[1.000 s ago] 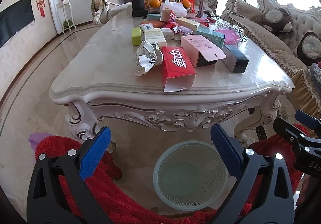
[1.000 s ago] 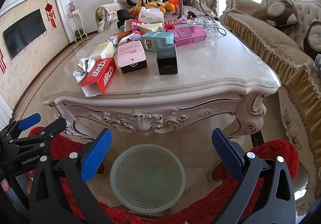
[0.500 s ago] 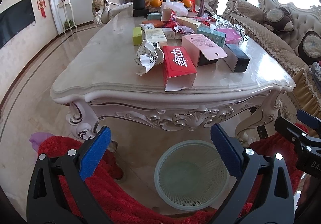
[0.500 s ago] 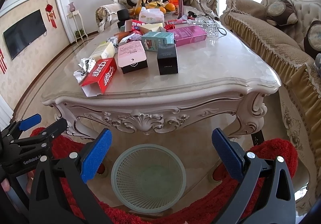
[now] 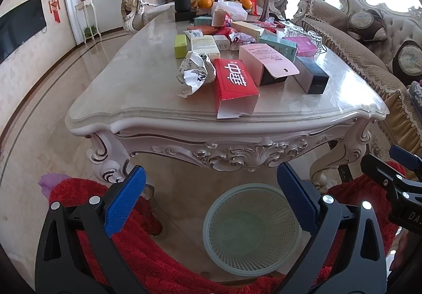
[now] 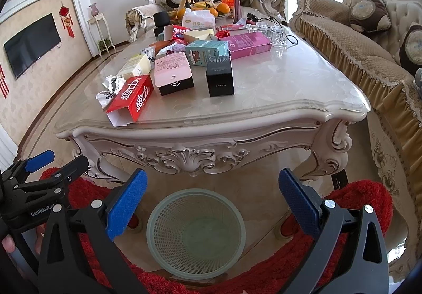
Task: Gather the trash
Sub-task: 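Grasp crumpled paper with left tool while right tool grasps black box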
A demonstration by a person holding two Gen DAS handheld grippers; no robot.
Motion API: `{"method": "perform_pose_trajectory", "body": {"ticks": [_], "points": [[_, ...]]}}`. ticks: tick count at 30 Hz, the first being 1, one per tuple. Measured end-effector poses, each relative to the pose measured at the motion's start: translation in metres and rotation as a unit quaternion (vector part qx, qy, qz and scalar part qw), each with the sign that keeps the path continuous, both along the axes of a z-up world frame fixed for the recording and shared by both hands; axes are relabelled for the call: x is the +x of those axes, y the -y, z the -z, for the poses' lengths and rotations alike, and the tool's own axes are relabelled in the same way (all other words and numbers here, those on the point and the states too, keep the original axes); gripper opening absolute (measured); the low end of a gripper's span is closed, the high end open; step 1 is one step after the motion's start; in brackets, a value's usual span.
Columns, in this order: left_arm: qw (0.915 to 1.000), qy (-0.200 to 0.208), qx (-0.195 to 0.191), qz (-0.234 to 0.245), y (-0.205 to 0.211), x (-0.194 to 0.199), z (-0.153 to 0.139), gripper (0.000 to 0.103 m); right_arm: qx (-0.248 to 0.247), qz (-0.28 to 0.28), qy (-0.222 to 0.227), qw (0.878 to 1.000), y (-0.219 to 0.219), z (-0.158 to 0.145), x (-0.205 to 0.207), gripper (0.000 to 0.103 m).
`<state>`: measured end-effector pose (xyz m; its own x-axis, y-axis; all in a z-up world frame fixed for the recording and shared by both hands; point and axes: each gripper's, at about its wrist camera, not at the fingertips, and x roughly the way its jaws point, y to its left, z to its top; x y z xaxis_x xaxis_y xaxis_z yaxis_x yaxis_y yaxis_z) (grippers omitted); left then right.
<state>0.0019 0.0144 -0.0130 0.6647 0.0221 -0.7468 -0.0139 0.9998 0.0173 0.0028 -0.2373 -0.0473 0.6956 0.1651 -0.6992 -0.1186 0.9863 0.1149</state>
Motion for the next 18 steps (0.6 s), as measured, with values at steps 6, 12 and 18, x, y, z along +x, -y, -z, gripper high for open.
{"method": "perform_pose_trajectory", "body": {"ticks": [6, 12, 18], "points": [[0.9995, 0.027, 0.018, 0.004, -0.004, 0.004, 0.001, 0.097, -0.008, 0.002, 0.061, 0.998, 0.005, -0.008, 0.006, 0.096], [0.9950, 0.093, -0.034, 0.018, -0.038, 0.046, -0.016, 0.097, -0.005, -0.008, 0.119, 0.993, 0.016, -0.016, 0.055, 0.096], [0.9930, 0.092, -0.074, 0.000, -0.050, 0.122, -0.022, 0.097, 0.017, -0.028, 0.121, 0.992, 0.008, -0.011, 0.111, 0.096]]}}
